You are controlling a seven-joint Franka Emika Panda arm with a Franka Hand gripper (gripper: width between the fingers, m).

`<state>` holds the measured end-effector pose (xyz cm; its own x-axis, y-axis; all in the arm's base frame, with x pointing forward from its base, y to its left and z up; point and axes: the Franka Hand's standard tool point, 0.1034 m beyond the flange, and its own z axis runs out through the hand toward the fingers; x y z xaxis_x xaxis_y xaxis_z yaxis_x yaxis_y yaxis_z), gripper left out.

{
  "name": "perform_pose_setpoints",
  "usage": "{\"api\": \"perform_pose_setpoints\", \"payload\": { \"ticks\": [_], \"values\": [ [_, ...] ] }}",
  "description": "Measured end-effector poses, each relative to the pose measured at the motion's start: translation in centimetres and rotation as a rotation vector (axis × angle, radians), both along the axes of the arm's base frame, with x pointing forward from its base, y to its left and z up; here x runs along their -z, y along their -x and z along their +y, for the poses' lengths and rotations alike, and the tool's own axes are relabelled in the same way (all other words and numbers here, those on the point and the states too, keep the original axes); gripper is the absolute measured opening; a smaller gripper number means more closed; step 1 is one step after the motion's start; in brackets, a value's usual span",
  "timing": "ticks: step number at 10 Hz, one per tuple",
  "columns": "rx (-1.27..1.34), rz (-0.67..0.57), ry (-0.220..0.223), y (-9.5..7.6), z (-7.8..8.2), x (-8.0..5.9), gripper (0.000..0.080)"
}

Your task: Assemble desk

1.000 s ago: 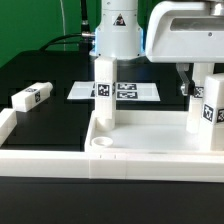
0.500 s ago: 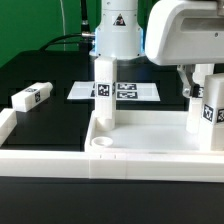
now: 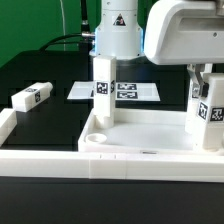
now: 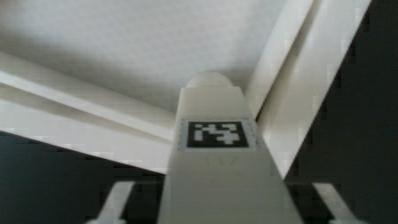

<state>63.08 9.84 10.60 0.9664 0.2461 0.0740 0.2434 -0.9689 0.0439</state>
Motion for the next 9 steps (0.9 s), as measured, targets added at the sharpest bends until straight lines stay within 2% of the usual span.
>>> {"api": "perform_pose_setpoints", "payload": {
  "ticks": [2,7,9],
  "values": [
    [0.167,-0.004,-0.016,-0.01,-0.02,0.00,0.0288],
    [0.754,0.002,-0.103,0.12,0.38,0.13,0.0290],
    [0.919,0.015,-0.119,0.19,0.51,0.29,0.0290]
  ]
}}
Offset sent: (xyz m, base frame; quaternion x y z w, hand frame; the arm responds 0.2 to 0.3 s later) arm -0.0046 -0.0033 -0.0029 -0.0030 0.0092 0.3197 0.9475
